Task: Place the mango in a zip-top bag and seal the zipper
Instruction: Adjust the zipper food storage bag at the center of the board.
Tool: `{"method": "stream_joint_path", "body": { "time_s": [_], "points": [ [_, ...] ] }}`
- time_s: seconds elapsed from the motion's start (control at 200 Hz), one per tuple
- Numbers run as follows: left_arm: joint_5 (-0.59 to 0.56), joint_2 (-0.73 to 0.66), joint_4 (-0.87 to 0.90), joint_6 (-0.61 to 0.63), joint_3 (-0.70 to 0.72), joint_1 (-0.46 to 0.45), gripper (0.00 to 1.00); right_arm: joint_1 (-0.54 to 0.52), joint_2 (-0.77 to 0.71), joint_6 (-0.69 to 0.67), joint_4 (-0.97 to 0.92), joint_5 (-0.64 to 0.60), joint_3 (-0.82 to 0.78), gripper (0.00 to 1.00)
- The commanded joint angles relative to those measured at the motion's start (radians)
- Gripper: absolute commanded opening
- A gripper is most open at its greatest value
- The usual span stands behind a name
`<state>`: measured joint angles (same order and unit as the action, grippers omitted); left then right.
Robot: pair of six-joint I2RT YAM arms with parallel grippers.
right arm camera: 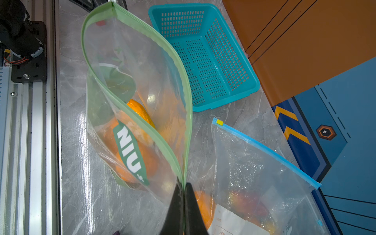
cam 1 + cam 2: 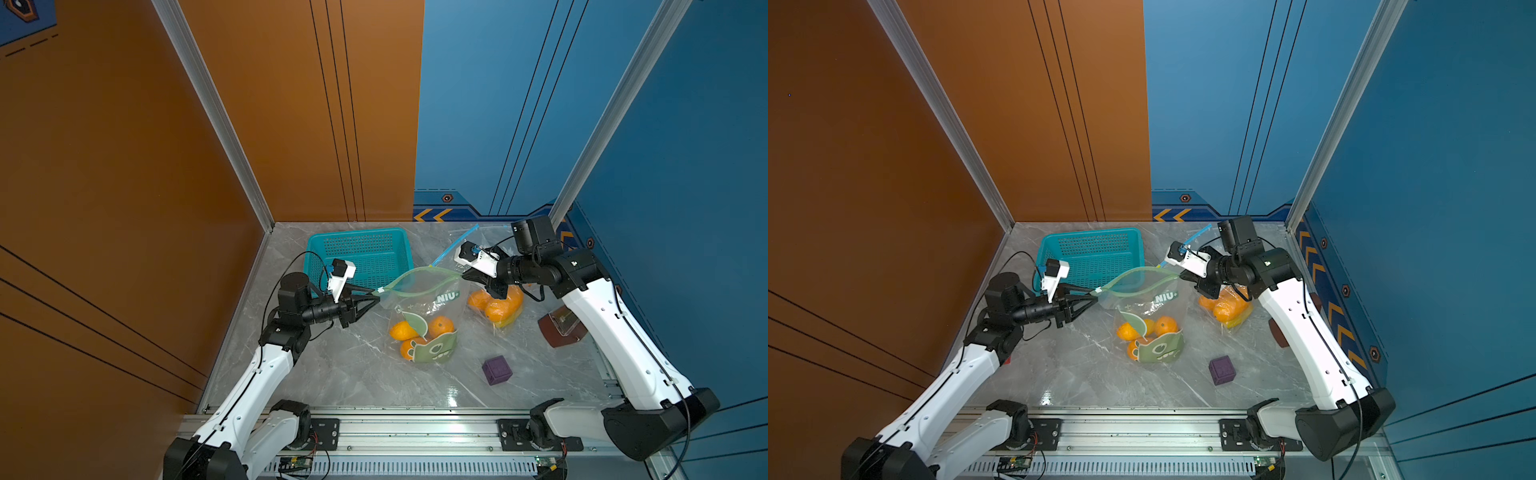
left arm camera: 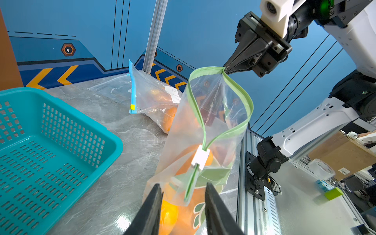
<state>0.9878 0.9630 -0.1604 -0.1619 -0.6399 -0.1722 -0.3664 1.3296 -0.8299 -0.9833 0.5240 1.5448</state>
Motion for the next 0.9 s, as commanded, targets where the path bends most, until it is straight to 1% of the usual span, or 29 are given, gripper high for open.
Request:
{"method": "stream_joint_path", "body": {
  "time_s": [0.0, 0.055, 0.1, 0.135, 0.205, 0.225, 0.265, 0.32, 0.38, 0.42, 0.48, 0.611, 0.636, 0.731, 0.836, 0.896],
  "points": [
    [-0.013, -0.016, 0.016, 0.021, -0.023, -0.001, 0.36, 0.004, -0.002, 0.003, 0.017, 0.031, -0.006, 0.0],
    [-0.012, -0.015, 0.015, 0.023, -0.028, -0.003, 0.33, 0.004, -0.003, 0.003, 0.016, 0.031, -0.006, 0.0],
    [-0.013, -0.011, 0.015, 0.025, -0.034, -0.007, 0.33, 0.004, -0.002, 0.003, 0.017, 0.031, -0.006, 0.0],
    [-0.013, -0.008, 0.016, 0.027, -0.039, -0.012, 0.3, 0.004, -0.001, 0.003, 0.016, 0.031, -0.006, 0.0],
    [-0.014, 0.003, 0.016, 0.033, -0.05, -0.022, 0.29, 0.004, -0.001, 0.003, 0.017, 0.033, -0.007, 0.0],
    [-0.012, 0.007, 0.017, 0.035, -0.054, -0.025, 0.26, 0.004, 0.0, 0.003, 0.017, 0.032, -0.006, 0.0],
    [-0.012, 0.014, 0.016, 0.037, -0.061, -0.031, 0.23, 0.003, 0.0, 0.004, 0.017, 0.031, -0.007, 0.0],
    [-0.013, 0.022, 0.016, 0.04, -0.069, -0.039, 0.22, 0.004, 0.002, 0.005, 0.016, 0.03, -0.007, 0.0],
    [-0.011, 0.028, 0.016, 0.042, -0.075, -0.042, 0.12, 0.003, 0.001, 0.004, 0.017, 0.027, -0.007, 0.0],
    [-0.012, 0.028, 0.015, 0.042, -0.076, -0.043, 0.1, 0.004, 0.0, 0.004, 0.017, 0.027, -0.008, 0.0],
    [-0.014, 0.024, 0.016, 0.044, -0.072, -0.042, 0.03, 0.006, 0.0, 0.004, 0.017, 0.024, -0.008, 0.0],
    [-0.018, 0.009, 0.015, 0.046, -0.063, -0.03, 0.03, 0.01, 0.0, 0.003, 0.017, 0.021, -0.008, 0.0],
    [-0.018, 0.007, 0.018, 0.047, -0.063, -0.026, 0.0, 0.011, -0.001, 0.002, 0.017, 0.021, -0.008, 0.0],
    [-0.019, 0.001, 0.045, 0.063, -0.069, -0.013, 0.0, 0.018, 0.002, 0.005, 0.018, 0.018, -0.005, 0.0],
    [-0.015, -0.013, 0.103, 0.108, -0.098, -0.006, 0.0, 0.02, -0.001, 0.01, 0.017, 0.017, 0.003, 0.0],
    [-0.01, -0.015, 0.163, 0.154, -0.133, -0.006, 0.0, 0.02, -0.008, 0.012, 0.018, 0.019, 0.015, 0.04]
  ]
}}
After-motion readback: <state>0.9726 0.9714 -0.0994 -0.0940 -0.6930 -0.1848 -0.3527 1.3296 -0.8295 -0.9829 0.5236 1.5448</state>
